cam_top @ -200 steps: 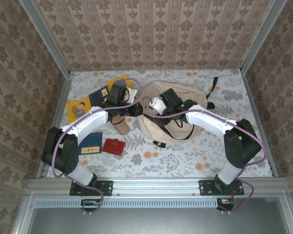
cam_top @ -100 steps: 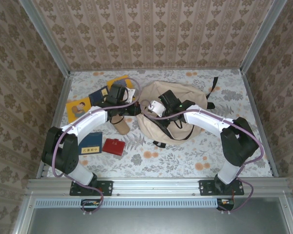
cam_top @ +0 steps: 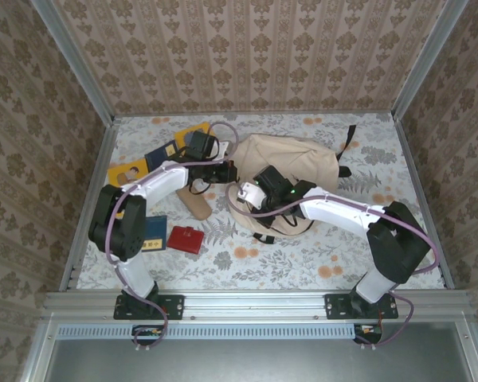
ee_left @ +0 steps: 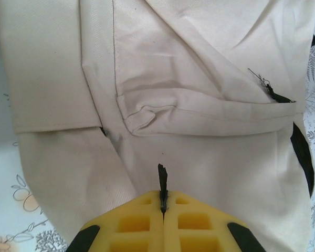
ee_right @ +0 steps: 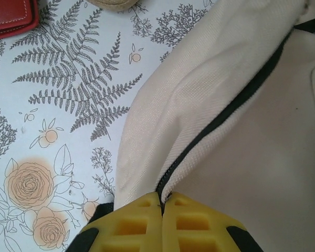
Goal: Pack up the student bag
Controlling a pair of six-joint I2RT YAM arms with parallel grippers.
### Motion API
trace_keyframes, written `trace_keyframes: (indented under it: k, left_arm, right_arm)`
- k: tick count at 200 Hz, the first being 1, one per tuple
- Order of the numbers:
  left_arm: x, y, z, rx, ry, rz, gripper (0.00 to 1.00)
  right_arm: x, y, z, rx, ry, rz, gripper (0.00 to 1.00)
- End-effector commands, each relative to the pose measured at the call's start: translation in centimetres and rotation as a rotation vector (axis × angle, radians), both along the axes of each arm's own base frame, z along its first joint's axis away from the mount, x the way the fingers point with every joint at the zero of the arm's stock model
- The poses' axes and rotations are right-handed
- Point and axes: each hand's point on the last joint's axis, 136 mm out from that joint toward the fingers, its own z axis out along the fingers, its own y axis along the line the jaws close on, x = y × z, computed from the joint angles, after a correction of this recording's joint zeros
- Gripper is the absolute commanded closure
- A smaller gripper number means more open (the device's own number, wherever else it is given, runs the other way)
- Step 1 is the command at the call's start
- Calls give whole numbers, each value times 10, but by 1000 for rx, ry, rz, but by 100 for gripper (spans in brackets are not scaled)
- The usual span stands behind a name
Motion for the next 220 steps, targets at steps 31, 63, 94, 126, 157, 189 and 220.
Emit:
trace_keyframes:
  k: [31,63,94,126,157,189,220]
  left_arm:
    - [39,-3,2,19,-61,55,100]
    - [57,6,-8,101,-88,109,100]
    - [74,7,-8,127,-116,132,100]
    - [76,3,4,106,-112,126,100]
    - [63,16,42,61,-112,175,63]
    - [43,56,66,53,-105,278,44]
    - [10,88,55,85,-68,345,39]
  right_arm:
    - [-45,-6,-9,-29,110,28,95]
    - [-44,-12,-1,-34,71,15,96]
    - [-39,-17,7,-45,28,-1,96]
    - [-26,-21,14,-50,-33,-49,96]
    - [-1,-25,32,-24,-134,-161,95]
    - [27,-29,51,25,-172,-278,94]
    - [57,-42,62,0,-214,-404,94]
